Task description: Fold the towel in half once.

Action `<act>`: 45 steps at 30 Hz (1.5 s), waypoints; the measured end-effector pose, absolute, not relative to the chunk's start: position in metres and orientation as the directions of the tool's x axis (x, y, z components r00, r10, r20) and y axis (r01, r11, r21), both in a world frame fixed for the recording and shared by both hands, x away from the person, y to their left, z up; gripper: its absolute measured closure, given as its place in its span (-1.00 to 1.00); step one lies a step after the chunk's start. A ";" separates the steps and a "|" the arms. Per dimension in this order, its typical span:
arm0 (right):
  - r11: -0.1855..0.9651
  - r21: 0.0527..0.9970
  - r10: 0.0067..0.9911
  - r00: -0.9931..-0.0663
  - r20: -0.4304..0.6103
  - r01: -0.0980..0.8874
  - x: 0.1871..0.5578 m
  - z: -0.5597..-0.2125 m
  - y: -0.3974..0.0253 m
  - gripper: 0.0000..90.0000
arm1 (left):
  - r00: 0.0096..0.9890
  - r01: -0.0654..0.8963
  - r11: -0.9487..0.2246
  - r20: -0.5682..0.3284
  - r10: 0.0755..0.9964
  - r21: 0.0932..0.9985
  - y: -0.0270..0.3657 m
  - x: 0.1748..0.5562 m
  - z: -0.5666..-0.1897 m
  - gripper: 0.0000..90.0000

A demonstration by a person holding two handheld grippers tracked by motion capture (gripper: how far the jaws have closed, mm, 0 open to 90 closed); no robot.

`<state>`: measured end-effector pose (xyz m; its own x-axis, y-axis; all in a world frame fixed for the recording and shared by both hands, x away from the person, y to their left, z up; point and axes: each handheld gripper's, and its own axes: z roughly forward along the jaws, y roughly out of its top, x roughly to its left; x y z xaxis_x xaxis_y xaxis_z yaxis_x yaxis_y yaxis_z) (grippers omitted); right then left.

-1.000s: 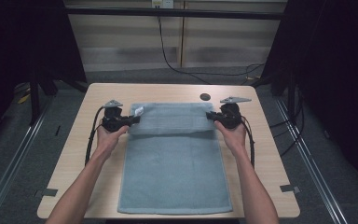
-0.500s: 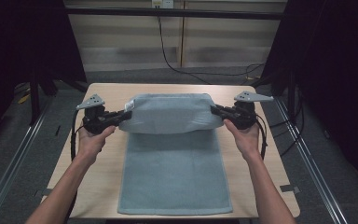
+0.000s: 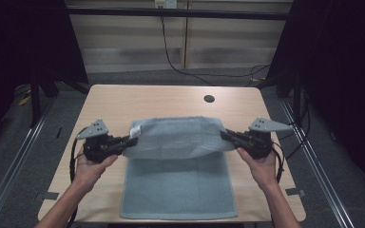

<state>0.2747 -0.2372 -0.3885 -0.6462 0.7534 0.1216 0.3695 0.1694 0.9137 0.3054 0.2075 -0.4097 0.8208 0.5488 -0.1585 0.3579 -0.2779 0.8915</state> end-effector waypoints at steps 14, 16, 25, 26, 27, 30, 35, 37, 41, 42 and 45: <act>0.265 0.819 0.703 -0.684 0.197 0.508 0.216 -0.465 -0.237 0.74 | 0.836 0.448 -0.366 -0.237 0.494 0.816 0.213 0.266 -0.477 0.69; 0.281 0.814 0.701 -0.688 0.188 0.509 0.212 -0.467 -0.237 0.74 | 0.831 0.466 -0.364 -0.257 0.494 0.806 0.215 0.263 -0.481 0.69; 0.272 0.804 0.707 -0.677 0.206 0.529 0.177 -0.474 -0.249 0.45 | 0.853 0.466 -0.384 -0.290 0.433 0.797 0.221 0.235 -0.482 0.36; 0.256 0.807 0.710 -0.670 0.216 0.532 0.171 -0.473 -0.255 0.39 | 0.854 0.460 -0.378 -0.284 0.437 0.803 0.224 0.232 -0.479 0.30; 0.248 0.812 0.716 -0.664 0.213 0.529 0.168 -0.473 -0.258 0.36 | 0.859 0.448 -0.358 -0.283 0.426 0.819 0.229 0.230 -0.474 0.30; 0.209 0.822 0.736 -0.639 0.225 0.530 0.166 -0.470 -0.267 0.31 | 0.848 0.451 -0.328 -0.284 0.447 0.830 0.235 0.235 -0.470 0.27; 0.210 0.819 0.744 -0.631 0.221 0.534 0.186 -0.468 -0.267 0.28 | 0.813 0.482 -0.335 -0.270 0.516 0.810 0.232 0.260 -0.474 0.27; 0.225 0.814 0.737 -0.639 0.217 0.536 0.199 -0.469 -0.261 0.28 | 0.800 0.490 -0.343 -0.258 0.541 0.801 0.229 0.275 -0.477 0.28; 0.262 0.806 0.726 -0.659 0.197 0.531 0.235 -0.470 -0.246 0.26 | 0.767 0.528 -0.342 -0.263 0.586 0.777 0.220 0.305 -0.481 0.28; 0.267 0.803 0.728 -0.658 0.194 0.532 0.245 -0.471 -0.243 0.23 | 0.764 0.532 -0.343 -0.264 0.588 0.774 0.217 0.312 -0.482 0.27; 0.267 0.800 0.723 -0.661 0.203 0.538 0.273 -0.472 -0.233 0.19 | 0.746 0.550 -0.333 -0.271 0.609 0.765 0.210 0.333 -0.483 0.25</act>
